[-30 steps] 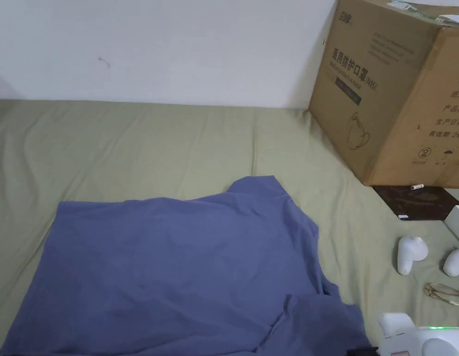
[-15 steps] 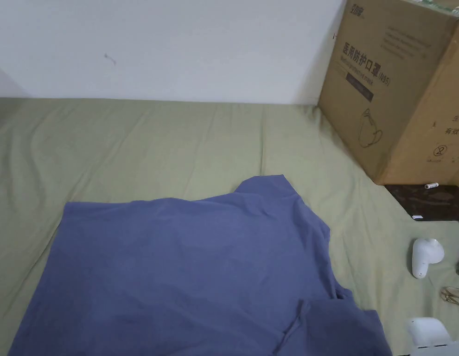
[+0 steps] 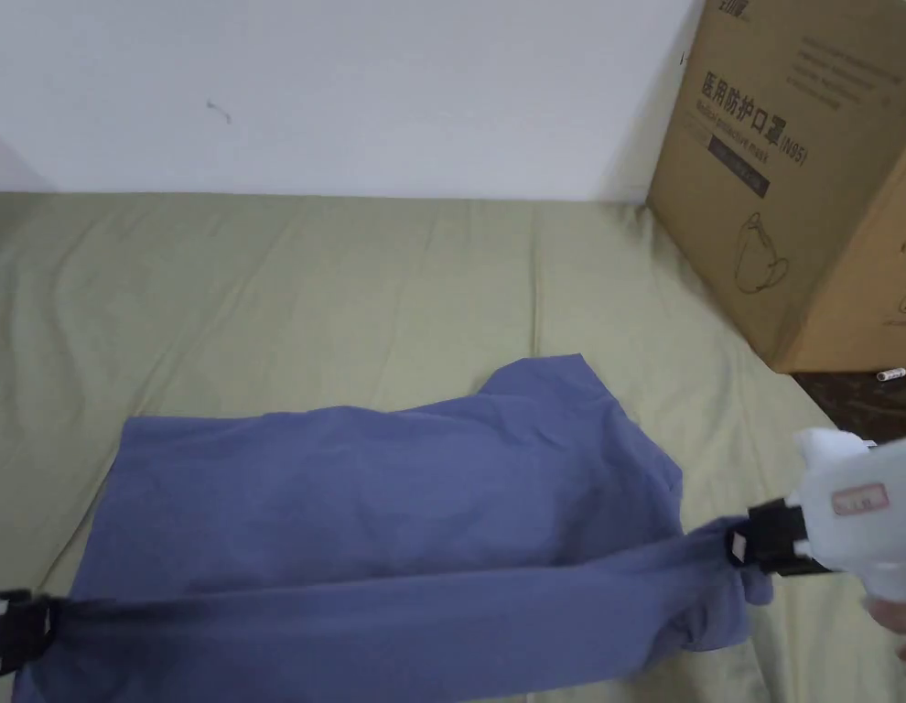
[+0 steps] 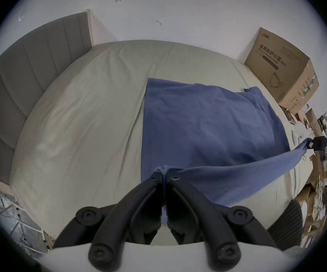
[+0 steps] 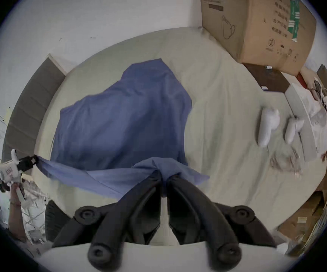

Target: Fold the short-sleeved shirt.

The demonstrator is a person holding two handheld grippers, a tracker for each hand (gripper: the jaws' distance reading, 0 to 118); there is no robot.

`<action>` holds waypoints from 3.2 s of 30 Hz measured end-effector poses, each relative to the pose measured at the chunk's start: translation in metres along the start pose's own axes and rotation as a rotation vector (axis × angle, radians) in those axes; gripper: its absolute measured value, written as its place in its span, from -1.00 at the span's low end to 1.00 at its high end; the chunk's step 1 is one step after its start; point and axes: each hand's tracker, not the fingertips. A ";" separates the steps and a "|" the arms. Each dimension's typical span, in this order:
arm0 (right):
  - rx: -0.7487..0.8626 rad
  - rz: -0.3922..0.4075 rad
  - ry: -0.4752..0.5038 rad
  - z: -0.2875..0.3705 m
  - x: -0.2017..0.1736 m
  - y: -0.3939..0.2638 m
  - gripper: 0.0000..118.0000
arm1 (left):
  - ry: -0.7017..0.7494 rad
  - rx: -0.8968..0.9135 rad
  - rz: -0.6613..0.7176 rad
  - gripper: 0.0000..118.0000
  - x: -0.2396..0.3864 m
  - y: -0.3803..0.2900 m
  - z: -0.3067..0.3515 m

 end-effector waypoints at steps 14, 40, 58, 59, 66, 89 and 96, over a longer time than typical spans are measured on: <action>0.004 -0.131 -0.070 -0.107 0.007 0.049 0.95 | -0.017 0.002 0.029 0.93 -0.008 0.044 -0.070; 0.259 -0.119 0.106 0.017 -0.039 -0.097 -1.00 | -0.029 -0.042 0.140 -0.19 -0.036 -0.049 -0.045; 0.214 -0.087 -0.031 -0.040 0.036 -0.048 -0.27 | 0.009 -0.001 -0.020 -0.92 0.015 -0.043 -0.008; 0.173 -0.100 -0.020 -0.051 0.042 -0.040 0.49 | 0.021 0.007 -0.019 -0.92 0.016 -0.041 -0.002; -0.100 -0.265 -0.063 -0.122 0.068 -0.031 0.66 | 0.030 -0.014 -0.008 -0.92 -0.005 -0.029 -0.017; -0.135 -0.004 -0.075 0.004 0.056 -0.142 -0.93 | -0.050 -0.101 -0.029 -0.92 -0.050 -0.081 0.031; -0.175 -0.055 -0.069 -0.003 0.057 -0.185 -0.81 | -0.076 -0.183 0.024 -0.82 -0.055 -0.112 0.041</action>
